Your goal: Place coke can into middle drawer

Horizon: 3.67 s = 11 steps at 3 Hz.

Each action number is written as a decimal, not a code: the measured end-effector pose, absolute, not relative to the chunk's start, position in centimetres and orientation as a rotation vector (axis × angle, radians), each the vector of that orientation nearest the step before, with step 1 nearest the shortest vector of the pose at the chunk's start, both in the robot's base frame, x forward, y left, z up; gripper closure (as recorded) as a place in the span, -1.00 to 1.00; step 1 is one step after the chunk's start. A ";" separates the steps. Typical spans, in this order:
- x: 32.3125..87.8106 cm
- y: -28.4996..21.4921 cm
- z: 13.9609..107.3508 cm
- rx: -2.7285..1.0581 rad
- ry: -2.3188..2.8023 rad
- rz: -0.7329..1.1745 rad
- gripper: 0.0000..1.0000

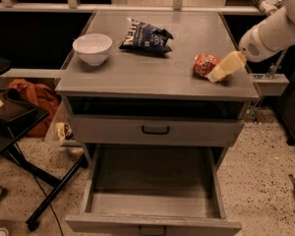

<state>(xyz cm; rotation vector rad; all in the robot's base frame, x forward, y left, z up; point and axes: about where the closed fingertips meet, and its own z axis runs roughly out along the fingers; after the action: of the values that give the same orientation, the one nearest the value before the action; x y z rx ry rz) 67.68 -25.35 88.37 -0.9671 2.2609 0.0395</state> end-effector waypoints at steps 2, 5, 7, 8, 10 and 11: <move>72.0 -21.9 85.7 -0.976 2.237 0.244 -0.75; 67.8 -20.3 87.6 -1.015 2.180 0.327 0.64; 57.2 -19.8 93.1 -0.964 2.057 0.307 1.00; 51.7 -17.9 93.4 -0.899 2.012 0.352 1.00; 51.9 -14.6 82.3 -0.643 2.063 0.656 1.00; 55.2 -12.3 75.3 -0.568 2.176 0.855 1.00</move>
Offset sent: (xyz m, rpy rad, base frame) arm 0.0627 0.0586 -0.0294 0.2229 0.0729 0.1143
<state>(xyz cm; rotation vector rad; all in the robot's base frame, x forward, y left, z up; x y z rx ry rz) 55.18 -12.32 75.33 -0.5680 2.1765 0.8553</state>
